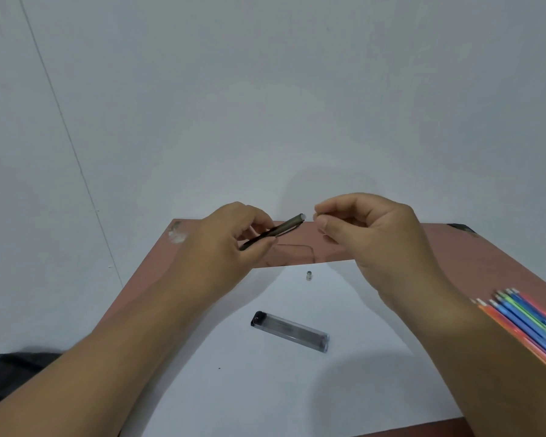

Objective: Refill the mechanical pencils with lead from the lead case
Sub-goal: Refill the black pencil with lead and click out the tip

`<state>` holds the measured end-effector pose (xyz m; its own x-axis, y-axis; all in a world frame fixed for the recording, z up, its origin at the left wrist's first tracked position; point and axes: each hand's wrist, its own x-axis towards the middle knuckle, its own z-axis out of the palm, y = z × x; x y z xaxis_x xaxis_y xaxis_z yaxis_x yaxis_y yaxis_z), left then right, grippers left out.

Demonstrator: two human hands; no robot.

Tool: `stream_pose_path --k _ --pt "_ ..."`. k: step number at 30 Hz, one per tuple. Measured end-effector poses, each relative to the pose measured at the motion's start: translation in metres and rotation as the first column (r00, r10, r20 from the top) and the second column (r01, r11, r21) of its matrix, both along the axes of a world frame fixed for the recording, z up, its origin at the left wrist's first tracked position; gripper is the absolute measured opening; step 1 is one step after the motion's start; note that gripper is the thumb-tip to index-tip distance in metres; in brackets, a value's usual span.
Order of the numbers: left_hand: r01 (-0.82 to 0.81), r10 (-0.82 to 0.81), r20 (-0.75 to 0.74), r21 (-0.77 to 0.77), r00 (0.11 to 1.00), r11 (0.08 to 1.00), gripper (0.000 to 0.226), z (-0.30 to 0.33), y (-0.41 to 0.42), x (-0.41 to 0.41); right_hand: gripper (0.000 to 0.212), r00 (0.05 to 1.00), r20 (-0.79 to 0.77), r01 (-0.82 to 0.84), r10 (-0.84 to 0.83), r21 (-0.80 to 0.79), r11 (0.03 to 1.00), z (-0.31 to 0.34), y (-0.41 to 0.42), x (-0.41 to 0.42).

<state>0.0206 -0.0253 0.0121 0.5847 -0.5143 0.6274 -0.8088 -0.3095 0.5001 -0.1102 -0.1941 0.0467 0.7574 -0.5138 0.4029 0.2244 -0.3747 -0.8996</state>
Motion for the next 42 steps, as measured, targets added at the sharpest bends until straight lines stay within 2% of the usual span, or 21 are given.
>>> stream_pose_path --k 12,17,22,26,32,35,38,40,42 --pt "0.04 -0.037 0.069 -0.039 0.997 0.998 0.024 -0.001 -0.004 -0.005 0.021 0.997 0.05 -0.062 0.054 0.177 0.982 0.003 0.005 -0.001" --pt "0.016 -0.013 0.111 -0.031 0.994 0.999 0.016 0.0 -0.003 -0.007 0.022 0.998 0.031 -0.052 0.047 0.188 0.981 0.003 0.005 0.0" --pt "0.014 -0.012 0.227 -0.008 0.974 1.0 0.013 0.005 -0.001 -0.008 0.022 1.0 0.005 -0.018 0.018 0.143 0.989 0.003 0.0 -0.001" --pt "0.015 -0.013 0.277 -0.005 0.961 1.0 0.014 0.004 0.0 -0.005 0.021 0.998 -0.002 -0.069 0.07 0.116 0.991 0.001 -0.001 0.0" --pt "0.033 -0.026 0.12 -0.053 0.992 0.998 0.014 -0.001 -0.002 -0.002 0.045 0.993 -0.111 -0.036 0.034 -0.016 0.999 -0.009 -0.011 0.005" --pt "0.041 -0.035 0.084 -0.077 0.996 0.996 0.015 -0.002 -0.001 0.001 0.031 0.959 -0.274 0.03 -0.069 -0.144 0.989 -0.018 -0.02 0.01" --pt "0.048 -0.042 0.068 -0.084 0.997 0.995 0.016 -0.002 -0.001 0.002 0.013 0.882 -0.465 -0.071 -0.079 -0.297 0.952 -0.029 -0.022 0.012" --pt "0.046 -0.041 0.059 -0.079 0.997 0.996 0.017 -0.002 -0.001 0.002 0.016 0.836 -0.541 -0.141 -0.091 -0.372 0.918 -0.033 -0.021 0.013" --pt "0.043 -0.04 0.045 -0.079 0.998 0.996 0.017 -0.002 -0.001 0.002 0.027 0.823 -0.562 -0.152 -0.084 -0.36 0.921 -0.033 -0.021 0.014"
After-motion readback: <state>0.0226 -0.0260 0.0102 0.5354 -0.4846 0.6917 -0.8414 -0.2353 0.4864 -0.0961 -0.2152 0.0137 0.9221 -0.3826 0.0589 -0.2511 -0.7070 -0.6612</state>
